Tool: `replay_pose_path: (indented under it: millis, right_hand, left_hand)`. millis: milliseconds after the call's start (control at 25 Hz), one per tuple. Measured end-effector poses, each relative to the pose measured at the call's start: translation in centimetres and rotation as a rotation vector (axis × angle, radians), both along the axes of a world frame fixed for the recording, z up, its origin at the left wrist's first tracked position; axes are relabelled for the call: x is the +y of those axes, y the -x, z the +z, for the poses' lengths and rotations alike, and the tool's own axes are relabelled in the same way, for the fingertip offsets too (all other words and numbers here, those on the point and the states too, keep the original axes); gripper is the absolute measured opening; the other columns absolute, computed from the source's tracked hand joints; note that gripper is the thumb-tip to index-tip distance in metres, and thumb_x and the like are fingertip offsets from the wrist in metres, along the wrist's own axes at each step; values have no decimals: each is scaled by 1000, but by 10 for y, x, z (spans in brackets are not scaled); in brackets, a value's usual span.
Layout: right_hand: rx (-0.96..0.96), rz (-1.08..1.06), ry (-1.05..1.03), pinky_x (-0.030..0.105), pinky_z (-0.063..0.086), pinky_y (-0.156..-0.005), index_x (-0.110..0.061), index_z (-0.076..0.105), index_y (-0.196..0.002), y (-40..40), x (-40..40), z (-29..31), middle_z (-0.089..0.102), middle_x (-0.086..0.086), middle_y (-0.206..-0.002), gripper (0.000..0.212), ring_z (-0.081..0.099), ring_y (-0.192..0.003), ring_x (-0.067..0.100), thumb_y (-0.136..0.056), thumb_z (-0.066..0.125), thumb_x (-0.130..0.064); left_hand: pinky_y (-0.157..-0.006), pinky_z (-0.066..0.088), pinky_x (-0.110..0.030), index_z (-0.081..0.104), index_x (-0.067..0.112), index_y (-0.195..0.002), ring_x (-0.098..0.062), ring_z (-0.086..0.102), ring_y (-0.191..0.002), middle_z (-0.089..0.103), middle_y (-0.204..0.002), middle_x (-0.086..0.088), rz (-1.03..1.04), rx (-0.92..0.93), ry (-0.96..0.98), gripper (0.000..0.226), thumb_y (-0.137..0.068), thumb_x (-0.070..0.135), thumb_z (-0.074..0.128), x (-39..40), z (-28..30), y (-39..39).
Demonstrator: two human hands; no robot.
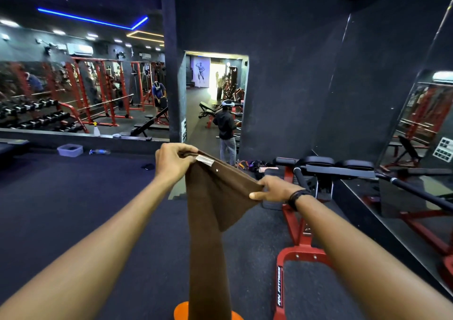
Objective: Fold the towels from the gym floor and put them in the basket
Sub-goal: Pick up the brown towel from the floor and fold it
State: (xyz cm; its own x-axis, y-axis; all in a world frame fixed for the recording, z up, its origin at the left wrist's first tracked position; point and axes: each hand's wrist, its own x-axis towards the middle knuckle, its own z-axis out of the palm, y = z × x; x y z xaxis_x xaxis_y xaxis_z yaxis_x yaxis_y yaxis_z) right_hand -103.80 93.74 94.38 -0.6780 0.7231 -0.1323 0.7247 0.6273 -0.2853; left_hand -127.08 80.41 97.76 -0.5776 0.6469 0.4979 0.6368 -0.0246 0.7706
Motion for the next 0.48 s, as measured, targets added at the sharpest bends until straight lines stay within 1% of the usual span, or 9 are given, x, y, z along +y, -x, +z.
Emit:
replay_pose_path:
  millis: [40, 80, 120, 160, 200, 240, 320, 400, 480]
  right_hand:
    - [61, 9, -78, 31, 46, -73, -10, 69, -83, -2, 7, 2, 67, 10, -82, 35, 63, -82, 23, -88, 62, -43]
    - [137, 5, -138, 30, 45, -67, -14, 65, -72, -2, 11, 7, 64, 8, -72, 28, 60, -70, 20, -88, 65, -37]
    - [232, -4, -179, 26, 43, -61, -18, 61, -64, 0, 13, 11, 59, 3, -63, 28, 54, -60, 13, -88, 67, -32]
    - [336, -8, -208, 18, 39, -57, -20, 60, -61, 2, 11, 16, 56, -2, -57, 27, 49, -55, 5, -86, 69, -28]
    - [442, -11, -229, 12, 37, -55, -19, 63, -62, 5, 8, 19, 56, -6, -56, 24, 48, -52, 2, -84, 72, -25]
    - [532, -12, -239, 12, 39, -56, -16, 68, -65, 7, 5, 19, 60, -5, -57, 19, 50, -53, 0, -82, 74, -23]
    - [666, 1, -243, 22, 45, -60, -12, 71, -69, 13, 1, 15, 66, 3, -61, 15, 52, -57, 1, -77, 78, -22]
    - [812, -18, -194, 23, 47, -57, -13, 69, -76, 18, -2, 14, 63, 1, -61, 14, 51, -56, 2, -72, 82, -16]
    - [931, -76, -90, 18, 48, -54, -14, 66, -89, 20, 1, 16, 57, -4, -61, 27, 49, -54, 0, -69, 83, -11]
  left_hand:
    - [-62, 35, 5, 78, 17, -87, -3, 62, -76, 69, -78, 6, 6, 14, 20, 17, -73, 6, 76, -1, -3, 7]
    - [-61, 34, 6, 77, 16, -86, -3, 61, -75, 70, -78, 4, 13, 18, 34, 17, -73, 6, 77, -2, -7, 13]
    - [-60, 35, 5, 76, 16, -86, -4, 61, -73, 70, -79, 2, 27, 6, 42, 16, -73, 5, 77, -3, -12, 18]
    - [-61, 37, 3, 74, 16, -86, -4, 59, -69, 70, -78, 0, 46, -25, 44, 17, -73, 4, 77, -3, -16, 24]
    - [-63, 40, -1, 72, 16, -88, -5, 58, -66, 69, -78, -1, 68, -70, 35, 19, -73, 4, 77, -3, -20, 29]
    - [-68, 43, -8, 70, 15, -90, -7, 58, -66, 68, -78, -1, 91, -125, 21, 21, -74, 3, 76, -3, -22, 33]
    - [-76, 49, -24, 69, 17, -92, -12, 60, -73, 67, -80, 0, 122, -183, 9, 20, -78, 3, 73, -4, -24, 39]
    - [-77, 48, -28, 69, 20, -87, -13, 60, -80, 68, -82, 2, 125, -146, 25, 16, -81, 5, 70, -5, -23, 43]
    - [-77, 47, -30, 68, 19, -86, -12, 61, -83, 70, -85, 2, 71, -102, 45, 12, -84, 7, 67, -6, -27, 51]
